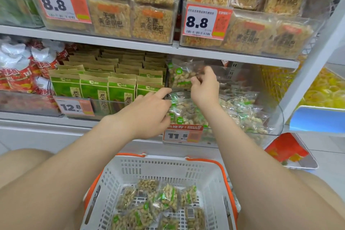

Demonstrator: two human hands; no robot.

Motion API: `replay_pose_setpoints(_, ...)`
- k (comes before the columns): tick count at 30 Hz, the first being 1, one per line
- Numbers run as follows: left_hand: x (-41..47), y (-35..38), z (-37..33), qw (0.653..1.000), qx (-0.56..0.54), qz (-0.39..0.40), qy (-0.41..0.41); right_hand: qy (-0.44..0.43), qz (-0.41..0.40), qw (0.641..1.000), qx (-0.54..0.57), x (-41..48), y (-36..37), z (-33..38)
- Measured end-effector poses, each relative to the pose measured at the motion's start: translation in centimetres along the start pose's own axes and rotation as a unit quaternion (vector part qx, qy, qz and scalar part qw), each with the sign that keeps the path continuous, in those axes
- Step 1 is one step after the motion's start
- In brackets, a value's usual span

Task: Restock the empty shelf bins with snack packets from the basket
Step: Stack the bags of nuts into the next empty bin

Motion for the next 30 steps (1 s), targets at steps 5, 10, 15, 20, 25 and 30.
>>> replay_pose_setpoints(5,0.0,0.4,0.2,0.999,-0.027,0.014,0.013,-0.022,0.036,0.994,-0.106,0.3,1.4,0.0)
replay_pose_setpoints(10,-0.1,0.3,0.3,0.999,-0.036,0.014,0.015,0.006,-0.040,0.994,-0.102,0.6,0.3,-0.4)
replay_pose_setpoints(15,-0.9,-0.4,0.2,0.995,-0.085,-0.042,0.032,-0.020,-0.081,0.985,-0.150,-0.4,-0.4,0.3)
replay_pose_setpoints(20,-2.5,-1.7,0.7,0.993,-0.066,-0.098,-0.012,-0.098,0.001,0.988,-0.121,-3.1,-0.3,3.2)
replay_pose_setpoints(25,-4.0,1.0,1.2,0.998,-0.030,0.025,-0.052,-0.201,0.053,0.971,-0.121,-8.6,-1.0,5.5)
replay_pose_setpoints(30,-5.6,7.3,0.1,0.981,-0.024,0.189,-0.030,-0.256,0.256,0.909,-0.207,-16.1,0.8,5.3)
Point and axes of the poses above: each hand's wrist, its own x-axis towards the middle knuckle, its own y-axis out of the palm, z = x × y, the point moved 7 cm from there along x, towards the middle knuckle, and after that the axes turned 4 degrees about x, right-handed, at the moved point
